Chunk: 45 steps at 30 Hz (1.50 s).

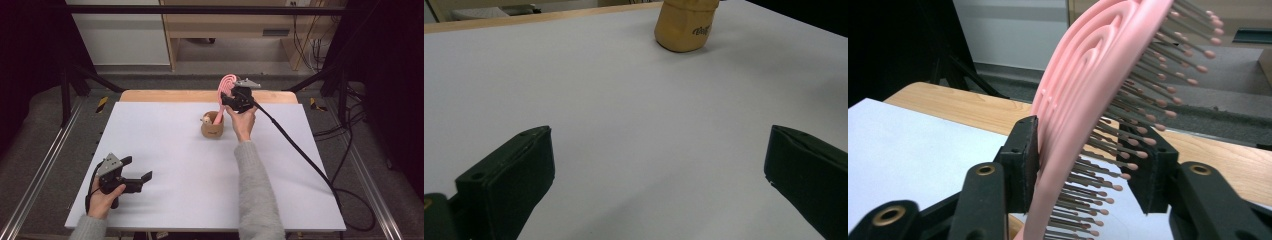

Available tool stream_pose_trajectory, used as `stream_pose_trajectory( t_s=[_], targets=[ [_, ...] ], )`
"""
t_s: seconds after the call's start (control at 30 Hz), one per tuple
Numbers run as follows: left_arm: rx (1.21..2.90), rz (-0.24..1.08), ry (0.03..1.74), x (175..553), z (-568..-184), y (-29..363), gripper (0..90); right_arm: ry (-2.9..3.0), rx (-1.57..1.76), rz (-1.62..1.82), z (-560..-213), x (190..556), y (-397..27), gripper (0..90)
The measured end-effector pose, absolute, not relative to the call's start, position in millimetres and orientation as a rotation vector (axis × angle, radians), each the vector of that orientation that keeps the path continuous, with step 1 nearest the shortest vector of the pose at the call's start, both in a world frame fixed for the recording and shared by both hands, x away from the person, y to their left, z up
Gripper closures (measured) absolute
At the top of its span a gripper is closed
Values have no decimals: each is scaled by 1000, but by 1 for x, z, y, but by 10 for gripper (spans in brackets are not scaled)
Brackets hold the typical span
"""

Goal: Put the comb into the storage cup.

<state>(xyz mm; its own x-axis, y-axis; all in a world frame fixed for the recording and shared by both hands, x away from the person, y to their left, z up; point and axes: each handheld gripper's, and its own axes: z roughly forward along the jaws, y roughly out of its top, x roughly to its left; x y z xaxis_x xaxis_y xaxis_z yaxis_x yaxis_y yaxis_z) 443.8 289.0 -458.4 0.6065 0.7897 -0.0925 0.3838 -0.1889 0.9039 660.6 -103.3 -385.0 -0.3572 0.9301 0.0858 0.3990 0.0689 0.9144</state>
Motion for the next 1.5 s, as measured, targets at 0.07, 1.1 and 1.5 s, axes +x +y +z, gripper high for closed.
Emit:
stream_pose_trajectory(
  t_s=[0.07,1.1,1.5],
  targets=[
    [1799,491,954,444,-458,289,0,1808,1309,1268,-385,660,-104,492],
    [1800,493,956,444,-459,288,0,1841,1171,1302,-373,634,-105,127],
    [1798,494,960,444,-460,288,0,1846,1123,1370,-364,609,-115,55]
  ],
)
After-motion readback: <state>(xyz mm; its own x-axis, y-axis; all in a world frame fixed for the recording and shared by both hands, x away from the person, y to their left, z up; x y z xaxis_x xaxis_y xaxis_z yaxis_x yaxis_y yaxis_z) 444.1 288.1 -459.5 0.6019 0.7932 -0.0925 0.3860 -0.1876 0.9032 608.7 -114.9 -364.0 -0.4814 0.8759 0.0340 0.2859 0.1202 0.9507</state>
